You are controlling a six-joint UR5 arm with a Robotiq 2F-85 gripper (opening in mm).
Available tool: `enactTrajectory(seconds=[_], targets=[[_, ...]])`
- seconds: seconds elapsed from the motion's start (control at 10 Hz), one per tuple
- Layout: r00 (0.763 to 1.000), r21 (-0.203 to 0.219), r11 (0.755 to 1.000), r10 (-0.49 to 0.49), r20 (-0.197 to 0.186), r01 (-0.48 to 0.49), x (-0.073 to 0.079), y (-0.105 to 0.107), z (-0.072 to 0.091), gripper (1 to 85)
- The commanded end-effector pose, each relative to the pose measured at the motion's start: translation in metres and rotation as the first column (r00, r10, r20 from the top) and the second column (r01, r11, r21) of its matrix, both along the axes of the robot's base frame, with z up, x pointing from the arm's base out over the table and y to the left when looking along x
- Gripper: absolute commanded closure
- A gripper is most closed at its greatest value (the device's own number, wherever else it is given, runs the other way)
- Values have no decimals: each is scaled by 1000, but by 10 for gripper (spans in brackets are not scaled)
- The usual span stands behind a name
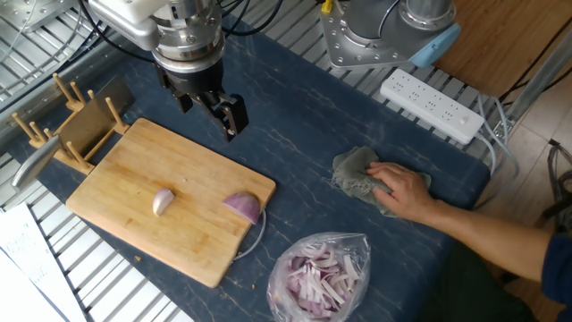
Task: Chop the onions
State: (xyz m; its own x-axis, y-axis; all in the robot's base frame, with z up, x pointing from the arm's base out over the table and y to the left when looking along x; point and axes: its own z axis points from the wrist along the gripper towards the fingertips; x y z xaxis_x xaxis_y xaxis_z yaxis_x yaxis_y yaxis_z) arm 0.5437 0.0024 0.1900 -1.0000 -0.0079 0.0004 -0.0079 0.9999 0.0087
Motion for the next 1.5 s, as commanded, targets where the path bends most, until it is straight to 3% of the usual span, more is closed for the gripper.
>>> enactTrajectory(seconds=[0.0,0.1,0.3,1.0,1.1,1.4], targets=[[1000,0,1000,0,0,0,0,2,0,17],[994,-192,978,94,49,-83,17,-44,2,847],[994,-223,972,93,56,-78,19,-45,-4,847],[995,-223,971,93,40,-82,22,-55,5,847],[995,-219,972,92,44,-80,29,-61,10,847],[994,-203,975,99,44,-88,58,-110,34,847]])
